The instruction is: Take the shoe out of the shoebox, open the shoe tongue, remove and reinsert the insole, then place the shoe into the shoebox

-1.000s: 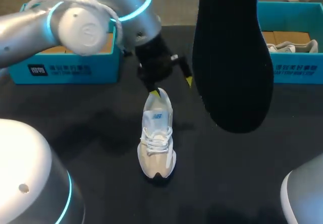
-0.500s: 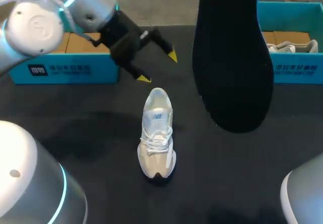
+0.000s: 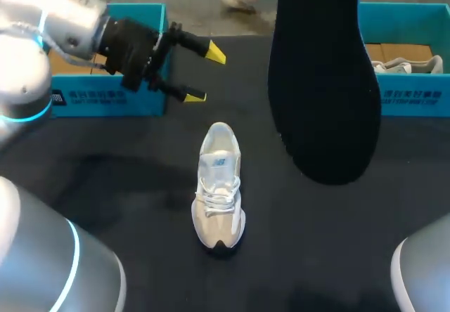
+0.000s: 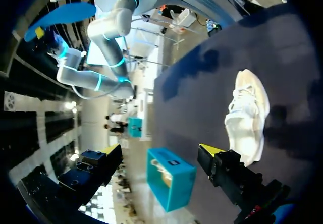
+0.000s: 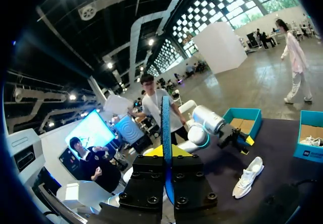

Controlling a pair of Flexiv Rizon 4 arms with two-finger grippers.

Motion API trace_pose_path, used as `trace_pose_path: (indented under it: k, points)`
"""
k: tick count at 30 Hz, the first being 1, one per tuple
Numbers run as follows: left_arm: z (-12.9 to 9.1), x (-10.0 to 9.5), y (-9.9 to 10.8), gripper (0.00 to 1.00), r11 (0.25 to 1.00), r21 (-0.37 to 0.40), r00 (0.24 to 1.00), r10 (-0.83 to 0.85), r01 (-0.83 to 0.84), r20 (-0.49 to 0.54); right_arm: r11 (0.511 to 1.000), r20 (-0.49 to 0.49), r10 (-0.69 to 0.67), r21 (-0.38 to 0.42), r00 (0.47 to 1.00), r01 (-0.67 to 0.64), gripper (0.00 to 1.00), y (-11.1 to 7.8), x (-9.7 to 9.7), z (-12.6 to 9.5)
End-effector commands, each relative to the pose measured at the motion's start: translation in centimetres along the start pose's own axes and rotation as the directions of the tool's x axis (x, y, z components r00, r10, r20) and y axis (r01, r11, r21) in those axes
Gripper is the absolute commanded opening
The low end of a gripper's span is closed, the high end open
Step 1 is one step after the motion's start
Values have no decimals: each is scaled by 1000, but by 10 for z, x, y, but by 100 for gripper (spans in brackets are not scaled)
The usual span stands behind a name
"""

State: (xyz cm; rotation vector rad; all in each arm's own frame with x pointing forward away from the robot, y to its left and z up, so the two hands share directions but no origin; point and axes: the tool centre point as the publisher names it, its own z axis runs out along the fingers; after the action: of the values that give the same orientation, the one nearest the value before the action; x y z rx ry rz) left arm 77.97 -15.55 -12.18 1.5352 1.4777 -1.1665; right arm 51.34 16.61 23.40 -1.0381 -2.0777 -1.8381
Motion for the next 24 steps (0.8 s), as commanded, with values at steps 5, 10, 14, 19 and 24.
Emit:
trace_pose_path:
  k: [5,10,14,19,24]
  points:
    - [-2,-3,-4,100,993,53,816,55,-105,575,1000,2,2,1,1000,-2,0,1,1,1]
    - [-3,-11,-2,100,992,44,782,68,-122,620,1000,2,2,1,1000,-2,0,1,1,1]
    - [-3,-15,0,100,992,34,772,74,-124,631,1000,2,2,1,1000,-2,0,1,1,1]
    - [-1,-20,1,100,993,29,791,72,-113,608,1000,2,2,1,1000,-2,0,1,1,1]
    - [-2,-22,1,100,994,19,815,80,-111,574,1000,2,2,1,1000,-2,0,1,1,1]
